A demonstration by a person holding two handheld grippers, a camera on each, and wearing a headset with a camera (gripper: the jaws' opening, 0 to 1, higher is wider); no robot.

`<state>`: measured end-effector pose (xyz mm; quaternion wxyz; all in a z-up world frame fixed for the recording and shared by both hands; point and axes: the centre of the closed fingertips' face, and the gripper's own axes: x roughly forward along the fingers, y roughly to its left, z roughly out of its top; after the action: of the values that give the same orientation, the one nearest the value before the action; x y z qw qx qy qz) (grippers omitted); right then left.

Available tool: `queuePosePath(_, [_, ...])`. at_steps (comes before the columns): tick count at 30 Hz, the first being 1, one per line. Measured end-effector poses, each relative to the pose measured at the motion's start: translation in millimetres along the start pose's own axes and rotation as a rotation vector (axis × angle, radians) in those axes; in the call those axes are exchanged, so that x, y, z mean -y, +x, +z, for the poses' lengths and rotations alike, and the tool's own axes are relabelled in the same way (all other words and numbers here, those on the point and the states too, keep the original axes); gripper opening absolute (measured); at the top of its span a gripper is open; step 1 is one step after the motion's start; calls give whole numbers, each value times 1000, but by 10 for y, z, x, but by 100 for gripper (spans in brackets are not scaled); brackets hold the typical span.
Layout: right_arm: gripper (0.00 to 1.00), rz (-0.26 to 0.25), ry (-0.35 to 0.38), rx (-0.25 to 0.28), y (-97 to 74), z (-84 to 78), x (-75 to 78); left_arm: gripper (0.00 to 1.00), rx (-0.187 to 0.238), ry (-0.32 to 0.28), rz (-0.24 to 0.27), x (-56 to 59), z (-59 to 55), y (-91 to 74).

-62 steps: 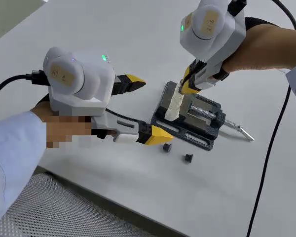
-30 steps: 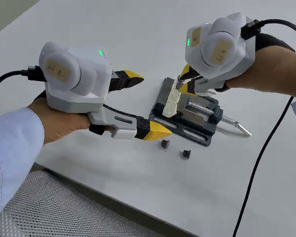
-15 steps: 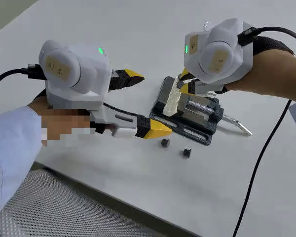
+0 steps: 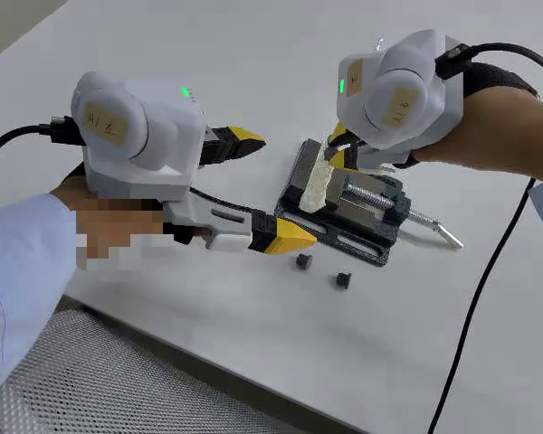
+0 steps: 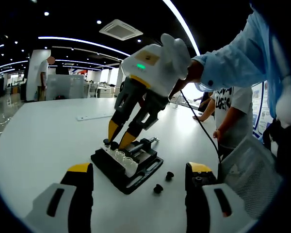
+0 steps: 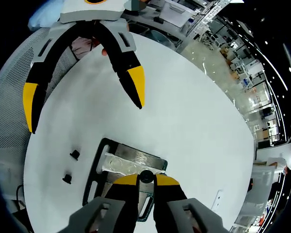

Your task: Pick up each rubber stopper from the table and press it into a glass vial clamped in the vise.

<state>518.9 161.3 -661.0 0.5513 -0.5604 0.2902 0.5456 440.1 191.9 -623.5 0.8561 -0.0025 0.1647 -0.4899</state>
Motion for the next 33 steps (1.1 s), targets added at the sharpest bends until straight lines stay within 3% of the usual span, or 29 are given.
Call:
queuePosePath(20, [6,125,193,-1,-33,-8,20,75,1,3,0,8,9,-9])
queuePosePath(33, [6,151,216,-8,-73,-19,-26,75,2,-2,0,1,8,-13])
